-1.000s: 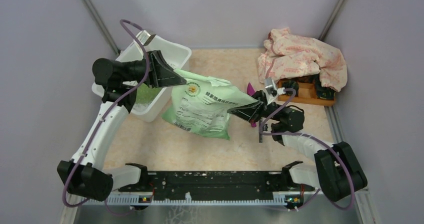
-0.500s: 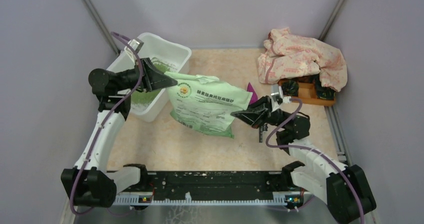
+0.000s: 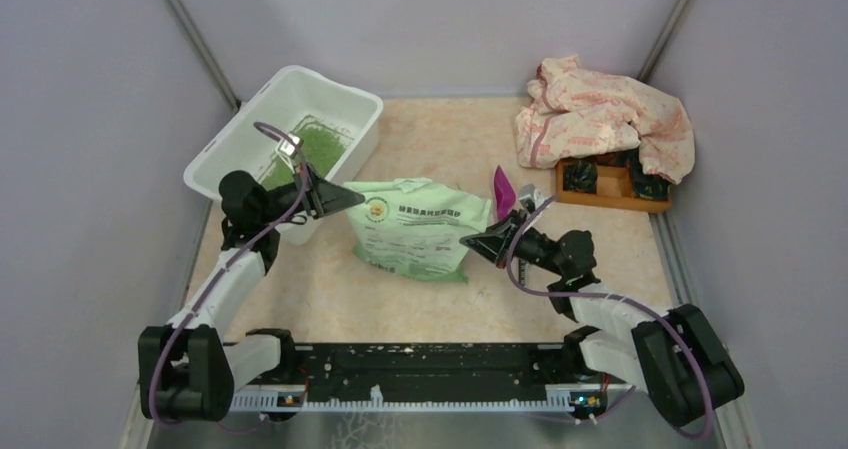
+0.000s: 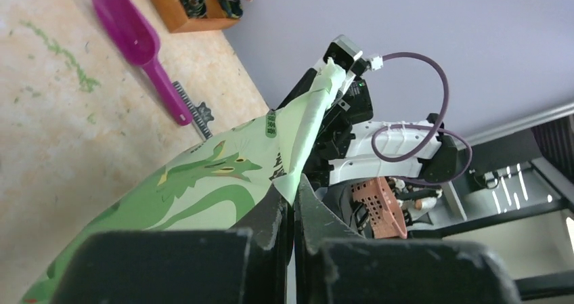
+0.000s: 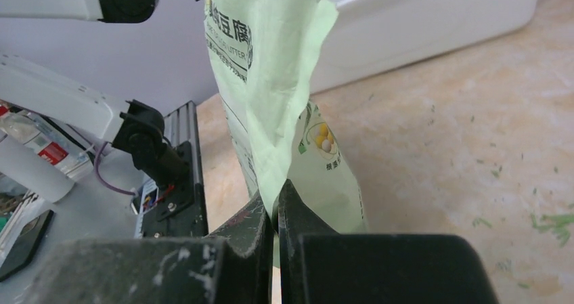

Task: Fill the litter box with clean litter
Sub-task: Close the cat litter bag at the center of the board.

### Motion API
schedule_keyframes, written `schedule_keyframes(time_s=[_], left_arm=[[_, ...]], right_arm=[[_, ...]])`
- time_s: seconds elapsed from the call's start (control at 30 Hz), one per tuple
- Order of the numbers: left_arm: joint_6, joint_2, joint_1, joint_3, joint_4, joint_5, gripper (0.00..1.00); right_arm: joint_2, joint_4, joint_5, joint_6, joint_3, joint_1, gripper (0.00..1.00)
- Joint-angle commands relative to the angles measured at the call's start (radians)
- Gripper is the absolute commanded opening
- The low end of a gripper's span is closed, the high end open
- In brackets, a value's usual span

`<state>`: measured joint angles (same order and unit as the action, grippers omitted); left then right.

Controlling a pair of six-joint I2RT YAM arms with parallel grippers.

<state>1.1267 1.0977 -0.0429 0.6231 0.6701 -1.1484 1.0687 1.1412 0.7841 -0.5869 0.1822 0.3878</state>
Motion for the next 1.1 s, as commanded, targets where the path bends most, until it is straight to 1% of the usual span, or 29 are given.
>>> schedule_keyframes(time_s=[0.0,0.03,0.07,0.1,0.13,0.17,0.23,0.3,0.4,0.43,0.5,0.6,0.63,0.73,0.77,0.8,0.87,0.9,0.97,1.03,1.07], left_arm=[[-0.051,-0.015,0.011,-0.049,0.020,0.057,0.04],[-0.067,-0.016,0.010,-0.051,-0.012,0.055,0.04],[-0.083,-0.016,0.011,-0.051,-0.039,0.053,0.04],[-0.090,-0.015,0.011,-0.053,-0.055,0.050,0.04],[-0.090,-0.014,0.011,-0.058,-0.060,0.039,0.05],[-0.088,-0.012,0.011,-0.062,-0.066,0.031,0.05],[-0.087,-0.008,0.011,-0.068,-0.081,0.020,0.05],[-0.091,-0.010,0.011,-0.072,-0.096,0.015,0.05],[-0.102,-0.017,0.010,-0.076,-0.112,0.008,0.05],[-0.109,-0.019,0.011,-0.076,-0.118,0.007,0.05],[-0.110,-0.020,0.011,-0.077,-0.121,0.004,0.05],[-0.110,-0.024,0.010,-0.077,-0.118,-0.005,0.05],[-0.110,-0.024,0.011,-0.078,-0.118,-0.007,0.06],[-0.105,-0.021,0.011,-0.068,-0.112,-0.015,0.06],[-0.099,-0.018,0.011,-0.059,-0.109,-0.016,0.06],[-0.096,-0.014,0.013,-0.048,-0.111,-0.018,0.06],[-0.094,0.004,0.013,-0.011,-0.127,-0.022,0.07],[-0.094,0.019,0.014,0.013,-0.147,-0.024,0.08],[-0.098,0.065,0.015,0.070,-0.189,-0.026,0.09],[-0.094,0.126,0.015,0.143,-0.209,-0.039,0.09],[-0.089,0.169,0.015,0.174,-0.210,-0.047,0.09]], right_arm=[[0.018,0.096,-0.041,0.028,0.002,-0.008,0.00],[0.025,0.097,-0.031,0.020,0.003,-0.007,0.00],[0.031,0.101,-0.014,0.009,0.005,-0.008,0.06],[0.040,0.107,0.010,-0.004,0.010,-0.008,0.19],[0.052,0.126,0.032,-0.017,0.016,-0.007,0.28],[0.068,0.158,0.050,-0.037,0.022,-0.008,0.32],[0.122,0.240,0.086,-0.082,0.031,-0.007,0.38],[0.183,0.348,0.119,-0.164,0.046,-0.008,0.39],[0.302,0.546,0.155,-0.298,0.066,-0.007,0.40],[0.333,0.577,0.160,-0.322,0.074,-0.006,0.40],[0.376,0.581,0.161,-0.325,0.090,0.008,0.40],[0.399,0.581,0.136,-0.307,0.099,0.026,0.40],[0.408,0.579,0.131,-0.313,0.108,0.028,0.35],[0.435,0.565,0.150,-0.393,0.159,0.025,0.07],[0.436,0.544,0.156,-0.439,0.179,0.019,0.00],[0.432,0.520,0.166,-0.501,0.208,0.008,0.00],[0.414,0.468,0.203,-0.574,0.253,-0.008,0.00],[0.398,0.397,0.224,-0.574,0.284,-0.016,0.00],[0.356,0.137,0.242,-0.486,0.348,-0.031,0.00],[0.317,-0.164,0.241,-0.296,0.429,-0.046,0.00],[0.305,-0.374,0.228,-0.199,0.478,-0.052,0.00]])
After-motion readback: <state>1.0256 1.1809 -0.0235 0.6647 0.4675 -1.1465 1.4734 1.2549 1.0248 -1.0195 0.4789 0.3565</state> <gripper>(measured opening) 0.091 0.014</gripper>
